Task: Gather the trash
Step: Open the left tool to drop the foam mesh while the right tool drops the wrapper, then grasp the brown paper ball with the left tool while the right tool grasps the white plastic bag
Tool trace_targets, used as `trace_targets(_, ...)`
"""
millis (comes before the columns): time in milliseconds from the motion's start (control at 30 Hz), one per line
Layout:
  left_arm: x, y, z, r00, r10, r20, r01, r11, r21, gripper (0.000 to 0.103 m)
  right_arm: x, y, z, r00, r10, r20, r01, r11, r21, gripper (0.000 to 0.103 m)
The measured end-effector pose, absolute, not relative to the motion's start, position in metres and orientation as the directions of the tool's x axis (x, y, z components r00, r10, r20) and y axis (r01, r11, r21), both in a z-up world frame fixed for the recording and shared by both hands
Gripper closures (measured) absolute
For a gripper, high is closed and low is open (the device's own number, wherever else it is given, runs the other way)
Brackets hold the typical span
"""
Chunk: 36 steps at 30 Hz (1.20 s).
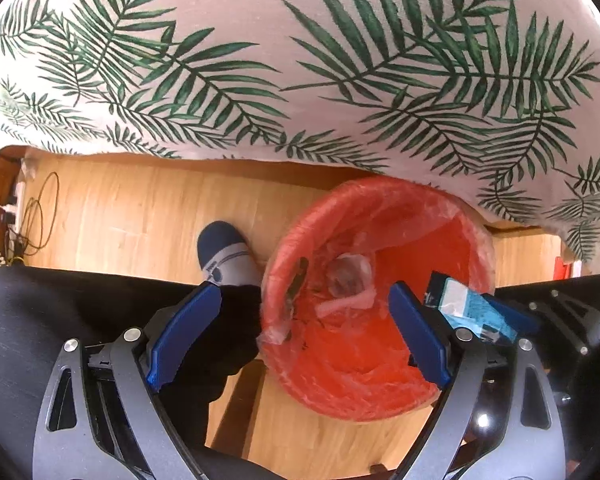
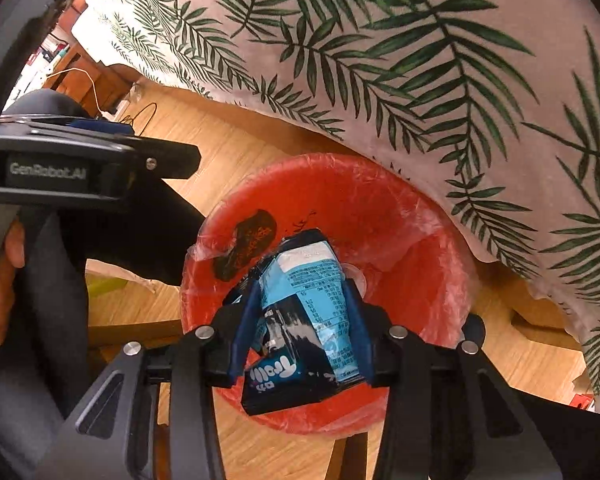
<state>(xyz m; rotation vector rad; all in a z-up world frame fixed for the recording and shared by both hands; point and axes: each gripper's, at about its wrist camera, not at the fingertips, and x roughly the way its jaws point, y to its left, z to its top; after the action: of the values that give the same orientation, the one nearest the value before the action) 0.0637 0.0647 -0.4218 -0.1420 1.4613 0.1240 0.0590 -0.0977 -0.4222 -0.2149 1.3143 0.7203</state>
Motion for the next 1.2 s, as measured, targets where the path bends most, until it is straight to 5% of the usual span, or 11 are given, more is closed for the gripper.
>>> trace_targets(133,0.063,0.068,-0.421,0.109,-0.003,-0.994,-0.173,0.985,-0.022,0.01,0.059,-0.094,-0.426,0.07,0.354,-0.932,-0.6,0.762,0.245,0.048)
trace_targets(333,0.064,0.067,-0.42,0.12,-0.001,-0.993,-0.177,0.984,-0.022,0.01,0.06,-0.097,-0.425,0.08,0.344,-0.936,-0.587,0.775,0.235,0.008)
trace_targets(733,0.062,0.062,-0.374,0.274,-0.04,-0.961,-0.136,0.987,-0.08,0.01,0.057,-0.127,-0.361,0.313,0.313,-0.897,-0.508,0.853,0.12,0.005)
trace_targets(1200,0.145,0.036,-0.232,0.546,-0.038,-0.837,0.053,0.999,-0.011,0.006,0.124,-0.196,-0.196,0.704,0.252,-0.664,-0.313,0.949,0.028,0.005)
